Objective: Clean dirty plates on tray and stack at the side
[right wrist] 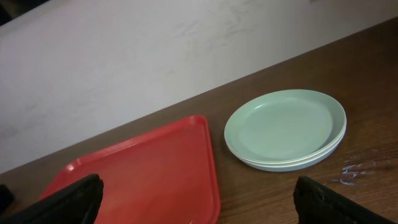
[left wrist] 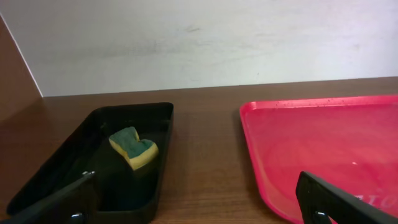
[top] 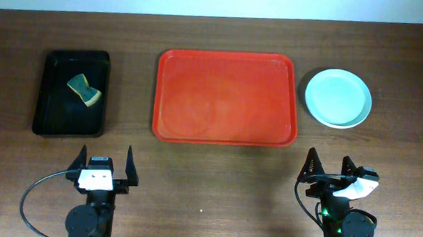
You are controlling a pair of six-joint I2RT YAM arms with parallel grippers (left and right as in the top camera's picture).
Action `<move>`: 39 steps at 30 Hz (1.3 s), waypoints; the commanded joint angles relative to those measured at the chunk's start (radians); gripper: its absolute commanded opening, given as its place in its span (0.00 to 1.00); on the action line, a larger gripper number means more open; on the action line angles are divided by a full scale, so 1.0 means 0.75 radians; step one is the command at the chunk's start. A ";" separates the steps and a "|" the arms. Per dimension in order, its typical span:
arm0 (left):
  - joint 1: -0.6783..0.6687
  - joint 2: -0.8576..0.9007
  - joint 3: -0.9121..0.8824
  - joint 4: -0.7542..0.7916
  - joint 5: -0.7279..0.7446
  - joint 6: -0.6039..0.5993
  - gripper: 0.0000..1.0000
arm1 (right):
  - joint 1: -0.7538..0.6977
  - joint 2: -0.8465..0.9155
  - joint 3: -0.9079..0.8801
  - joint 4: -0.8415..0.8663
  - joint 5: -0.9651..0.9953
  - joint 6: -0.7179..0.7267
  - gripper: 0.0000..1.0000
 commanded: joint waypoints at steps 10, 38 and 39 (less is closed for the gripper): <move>-0.005 -0.008 -0.004 -0.007 0.023 0.029 0.99 | -0.010 -0.011 -0.011 -0.006 0.003 -0.013 0.99; -0.005 -0.008 -0.004 -0.007 0.023 0.029 0.99 | -0.010 -0.012 -0.011 -0.010 -0.017 -0.532 0.99; -0.005 -0.008 -0.004 -0.008 0.023 0.029 0.99 | -0.010 -0.012 -0.011 -0.010 -0.017 -0.532 0.99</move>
